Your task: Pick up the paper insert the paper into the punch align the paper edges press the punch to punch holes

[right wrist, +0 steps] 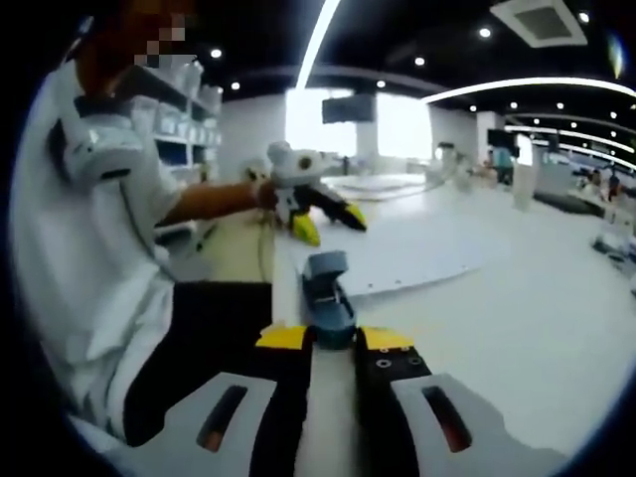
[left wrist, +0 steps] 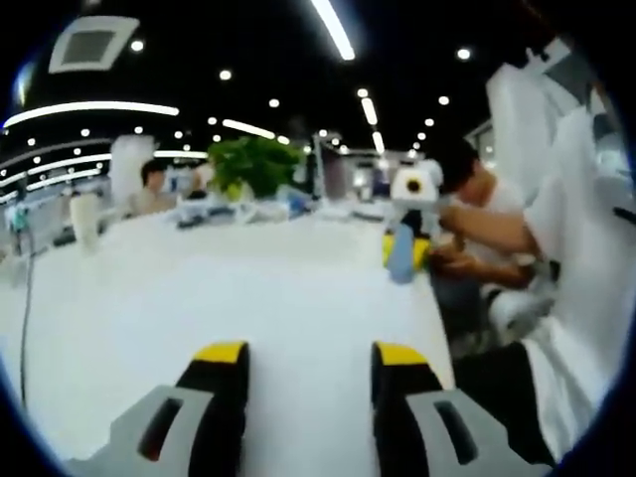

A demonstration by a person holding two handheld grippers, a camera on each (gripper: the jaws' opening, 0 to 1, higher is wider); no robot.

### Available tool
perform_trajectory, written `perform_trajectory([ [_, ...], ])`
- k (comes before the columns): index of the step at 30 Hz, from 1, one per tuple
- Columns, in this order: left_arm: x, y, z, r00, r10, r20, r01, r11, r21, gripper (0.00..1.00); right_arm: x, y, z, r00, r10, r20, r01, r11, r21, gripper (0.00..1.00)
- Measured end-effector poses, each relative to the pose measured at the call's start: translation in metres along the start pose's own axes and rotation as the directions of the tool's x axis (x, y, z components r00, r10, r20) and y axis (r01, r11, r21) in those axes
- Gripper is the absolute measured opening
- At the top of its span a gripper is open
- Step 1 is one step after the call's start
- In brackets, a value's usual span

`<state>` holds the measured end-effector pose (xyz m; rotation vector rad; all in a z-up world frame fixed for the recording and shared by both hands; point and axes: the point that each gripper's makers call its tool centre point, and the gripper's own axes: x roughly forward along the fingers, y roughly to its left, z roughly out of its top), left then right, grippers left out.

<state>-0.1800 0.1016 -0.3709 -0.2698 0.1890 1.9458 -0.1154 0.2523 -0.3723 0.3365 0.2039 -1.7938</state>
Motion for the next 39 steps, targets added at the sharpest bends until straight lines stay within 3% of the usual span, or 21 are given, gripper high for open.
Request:
perform_trajectory([
  [2, -0.002, 0.002, 0.003, 1.0, 0.009, 0.015, -0.009, 1.0, 0.0, 0.51, -0.001, -0.002, -0.001, 1.0, -0.012, 0.001, 0.012, 1.0, 0.009, 0.27],
  [7, -0.009, 0.003, 0.026, 0.992, -0.002, 0.128, 0.013, 0.996, -0.084, 0.52, -0.009, -0.002, 0.0, 0.999, -0.039, 0.014, 0.039, 0.999, 0.024, 0.29],
  [10, -0.011, -0.002, 0.034, 0.99, 0.005, 0.143, 0.007, 0.997, -0.079, 0.52, -0.018, -0.004, 0.004, 0.996, -0.086, 0.037, 0.084, 0.995, 0.043, 0.3],
  [15, 0.009, -0.033, 0.038, 0.994, -0.05, 0.094, 0.049, 0.999, 0.013, 0.52, -0.035, -0.008, 0.017, 0.974, -0.193, 0.119, 0.182, 0.979, 0.096, 0.31],
  [25, 0.06, -0.085, 0.052, 0.987, -0.149, 0.065, 0.142, 0.984, 0.104, 0.51, -0.063, 0.006, 0.017, 0.935, -0.317, 0.157, 0.298, 0.946, 0.129, 0.32],
  [39, 0.103, -0.11, 0.06, 0.976, -0.212, 0.046, 0.206, 0.972, 0.116, 0.49, -0.072, 0.012, 0.01, 0.908, -0.375, 0.186, 0.341, 0.921, 0.191, 0.32],
])
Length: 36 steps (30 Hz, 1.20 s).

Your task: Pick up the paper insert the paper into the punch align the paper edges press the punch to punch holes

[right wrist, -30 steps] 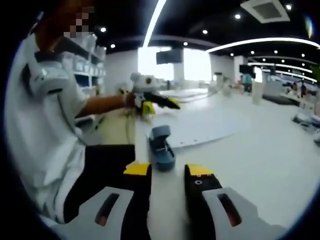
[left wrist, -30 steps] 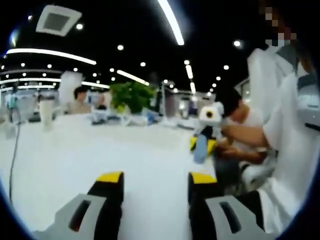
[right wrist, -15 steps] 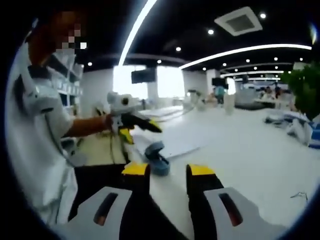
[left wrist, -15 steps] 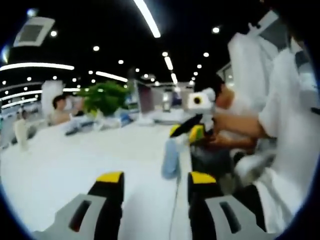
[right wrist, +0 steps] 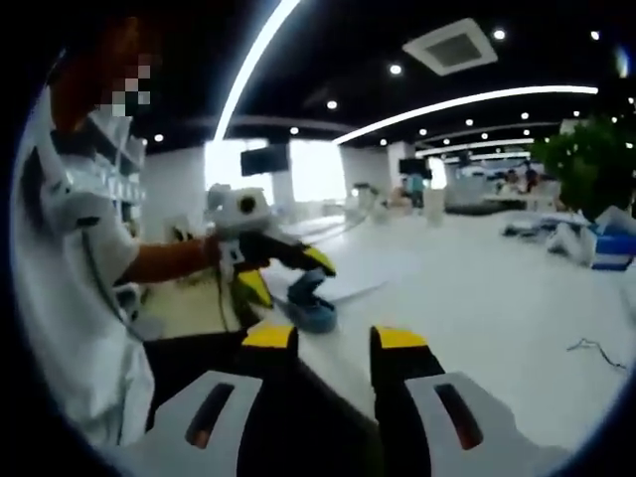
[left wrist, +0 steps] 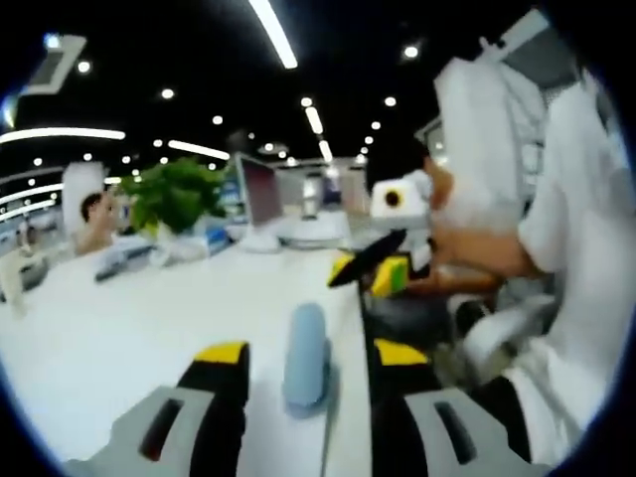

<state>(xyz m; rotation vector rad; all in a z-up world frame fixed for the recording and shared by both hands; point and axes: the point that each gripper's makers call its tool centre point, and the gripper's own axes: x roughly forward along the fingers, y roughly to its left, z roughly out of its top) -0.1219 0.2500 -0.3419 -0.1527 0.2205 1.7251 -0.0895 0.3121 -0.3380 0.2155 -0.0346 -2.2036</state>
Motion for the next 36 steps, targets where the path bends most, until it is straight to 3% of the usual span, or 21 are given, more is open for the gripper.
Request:
perform_trajectory([
  [5, 0.014, -0.003, -0.002, 1.0, -0.018, -0.012, 0.018, 1.0, -0.004, 0.49, -0.003, -0.003, -0.001, 1.0, -0.005, 0.006, 0.005, 1.0, 0.023, 0.32],
  [16, 0.025, -0.001, -0.009, 0.999, -0.024, -0.043, 0.023, 1.0, -0.01, 0.47, -0.006, -0.008, -0.002, 0.999, -0.021, 0.026, 0.019, 0.998, 0.057, 0.31],
  [36, 0.03, -0.001, -0.016, 0.999, -0.031, -0.022, 0.03, 0.999, -0.044, 0.39, -0.009, -0.015, 0.001, 0.996, -0.049, 0.079, 0.039, 0.992, 0.122, 0.31],
])
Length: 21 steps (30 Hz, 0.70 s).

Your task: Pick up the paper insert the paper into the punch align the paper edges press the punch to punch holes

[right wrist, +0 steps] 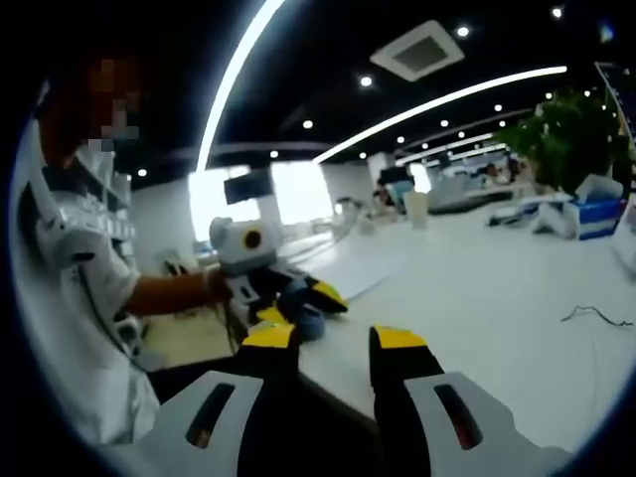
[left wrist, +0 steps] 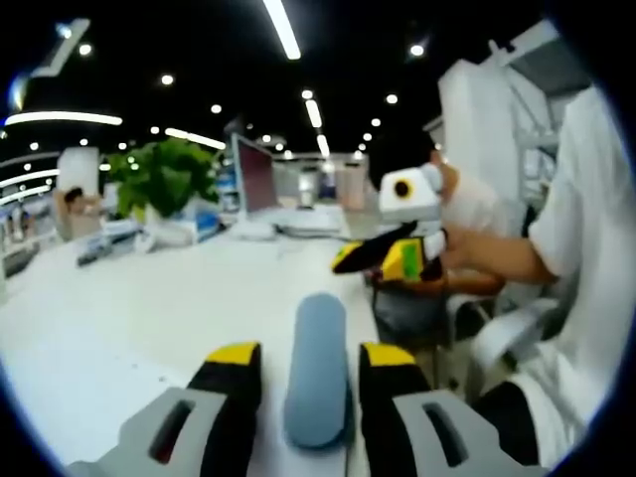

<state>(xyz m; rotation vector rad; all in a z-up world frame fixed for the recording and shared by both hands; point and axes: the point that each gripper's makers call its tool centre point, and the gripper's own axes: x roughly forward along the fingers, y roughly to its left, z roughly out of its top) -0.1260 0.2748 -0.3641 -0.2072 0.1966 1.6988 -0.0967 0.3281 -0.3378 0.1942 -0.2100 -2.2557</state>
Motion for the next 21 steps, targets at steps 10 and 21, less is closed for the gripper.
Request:
perform_trajectory([
  [10, 0.0014, -0.0004, -0.0033, 1.0, -0.001, -0.012, 0.001, 1.0, 0.025, 0.34, 0.0064, -0.0003, -0.0001, 1.0, -0.003, 0.007, 0.003, 1.0, 0.009, 0.31],
  [21, 0.0018, 0.002, -0.0038, 1.0, 0.009, -0.012, -0.009, 1.0, 0.029, 0.32, 0.0068, 0.0009, 0.0051, 1.0, -0.011, 0.021, 0.011, 1.0, 0.01, 0.3],
])
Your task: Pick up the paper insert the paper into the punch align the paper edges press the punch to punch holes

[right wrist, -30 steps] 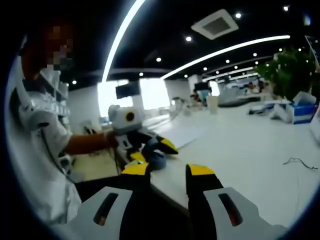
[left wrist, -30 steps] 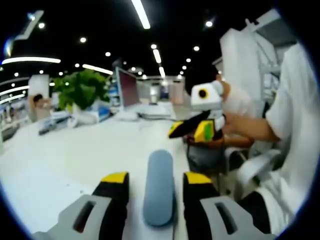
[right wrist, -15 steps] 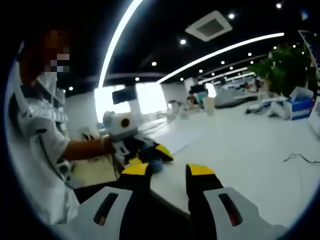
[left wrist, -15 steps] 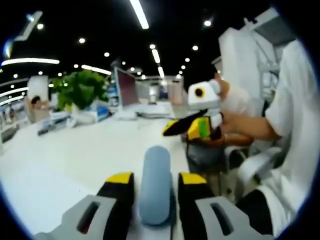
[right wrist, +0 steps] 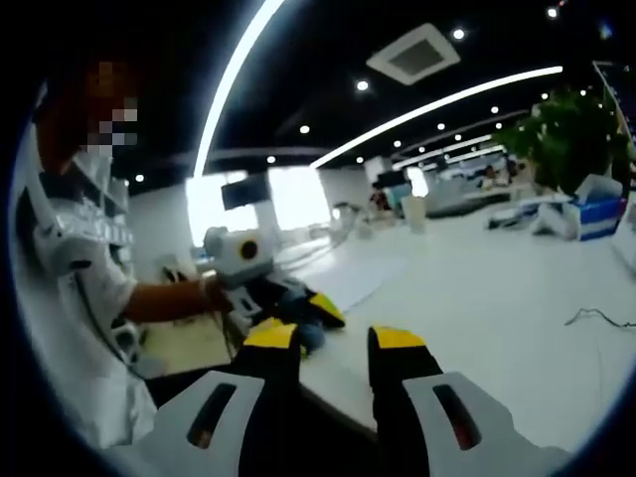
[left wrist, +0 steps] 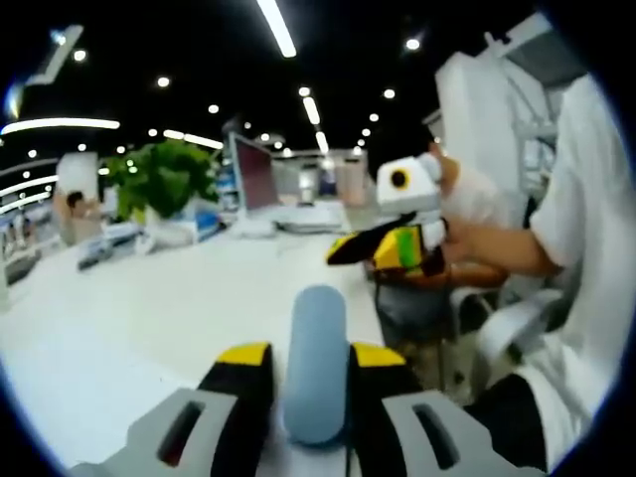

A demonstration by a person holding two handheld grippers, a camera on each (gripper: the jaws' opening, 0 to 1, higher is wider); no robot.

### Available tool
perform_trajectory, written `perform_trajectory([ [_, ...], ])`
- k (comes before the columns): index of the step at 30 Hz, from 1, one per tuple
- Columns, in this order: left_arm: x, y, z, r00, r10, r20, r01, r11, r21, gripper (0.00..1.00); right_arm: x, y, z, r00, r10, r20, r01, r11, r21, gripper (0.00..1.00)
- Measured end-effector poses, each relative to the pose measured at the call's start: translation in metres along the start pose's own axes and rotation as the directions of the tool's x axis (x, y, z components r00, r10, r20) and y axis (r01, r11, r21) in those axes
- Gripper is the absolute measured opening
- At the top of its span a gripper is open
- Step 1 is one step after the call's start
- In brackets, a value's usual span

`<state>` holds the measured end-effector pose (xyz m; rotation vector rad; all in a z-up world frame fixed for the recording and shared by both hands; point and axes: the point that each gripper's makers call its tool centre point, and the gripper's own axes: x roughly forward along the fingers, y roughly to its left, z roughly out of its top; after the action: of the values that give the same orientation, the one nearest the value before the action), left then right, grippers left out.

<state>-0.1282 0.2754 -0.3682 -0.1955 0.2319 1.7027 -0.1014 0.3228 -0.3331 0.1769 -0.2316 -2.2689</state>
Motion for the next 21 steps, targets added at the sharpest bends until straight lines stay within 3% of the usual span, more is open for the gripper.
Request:
perform_trajectory([
  [6, 0.0, 0.0, 0.0, 1.0, 0.001, 0.001, -0.001, 1.0, 0.0, 0.32, 0.002, 0.002, 0.004, 1.0, -0.002, 0.005, 0.002, 1.0, 0.002, 0.28],
  [11, 0.0, 0.0, 0.0, 1.0, 0.001, 0.001, -0.001, 1.0, -0.002, 0.32, 0.01, 0.011, 0.019, 0.999, -0.024, 0.033, 0.024, 1.0, -0.008, 0.21],
  [15, -0.001, 0.0, 0.0, 1.0, 0.0, 0.002, 0.0, 1.0, -0.002, 0.32, 0.017, 0.013, 0.036, 0.994, -0.069, 0.079, 0.067, 0.997, 0.03, 0.12],
  [21, -0.001, 0.0, 0.0, 1.0, 0.001, 0.003, -0.001, 1.0, -0.001, 0.31, 0.038, 0.022, 0.046, 0.989, -0.114, 0.096, 0.116, 0.993, -0.02, 0.05],
])
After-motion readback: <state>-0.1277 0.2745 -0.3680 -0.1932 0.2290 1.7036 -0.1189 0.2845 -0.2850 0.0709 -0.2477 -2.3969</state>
